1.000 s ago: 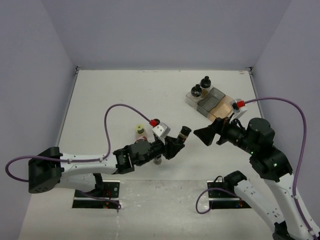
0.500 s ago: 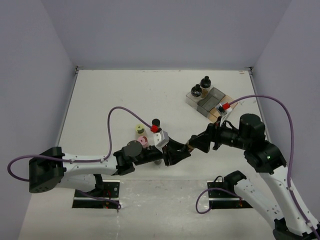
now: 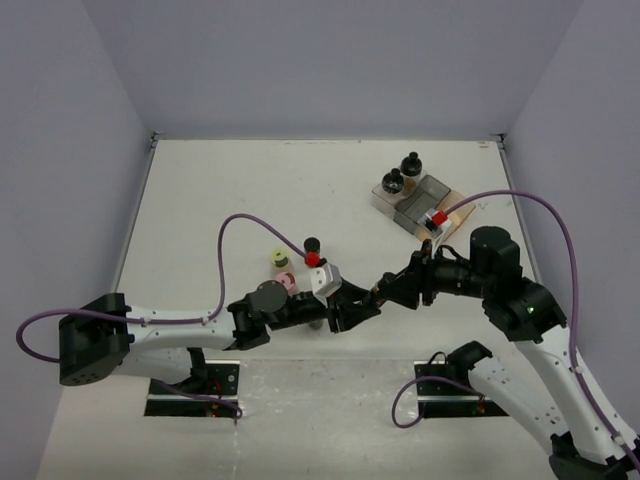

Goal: Organize the condiment bottles

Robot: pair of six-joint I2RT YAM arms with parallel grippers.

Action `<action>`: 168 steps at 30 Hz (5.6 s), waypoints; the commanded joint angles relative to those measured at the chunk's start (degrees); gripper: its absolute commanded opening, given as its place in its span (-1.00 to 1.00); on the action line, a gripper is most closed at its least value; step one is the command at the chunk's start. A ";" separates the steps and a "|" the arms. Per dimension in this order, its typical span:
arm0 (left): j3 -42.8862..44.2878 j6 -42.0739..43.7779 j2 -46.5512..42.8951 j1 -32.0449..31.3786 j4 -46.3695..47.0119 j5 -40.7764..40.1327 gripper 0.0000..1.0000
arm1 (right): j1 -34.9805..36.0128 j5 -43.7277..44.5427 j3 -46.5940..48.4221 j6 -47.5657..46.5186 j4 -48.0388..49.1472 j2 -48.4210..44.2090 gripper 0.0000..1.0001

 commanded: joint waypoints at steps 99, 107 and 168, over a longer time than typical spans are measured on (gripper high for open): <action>24.08 -32.83 -26.78 6.08 -106.18 -66.05 1.00 | -8.21 54.64 28.10 1.39 7.67 42.88 0.98; 24.78 -34.21 -22.29 13.13 -107.57 -66.22 1.00 | 13.50 48.57 15.87 5.61 15.91 38.70 0.84; 23.20 -27.98 -23.70 13.39 -102.39 -62.53 1.00 | -14.51 56.65 28.96 0.16 4.76 51.89 -1.00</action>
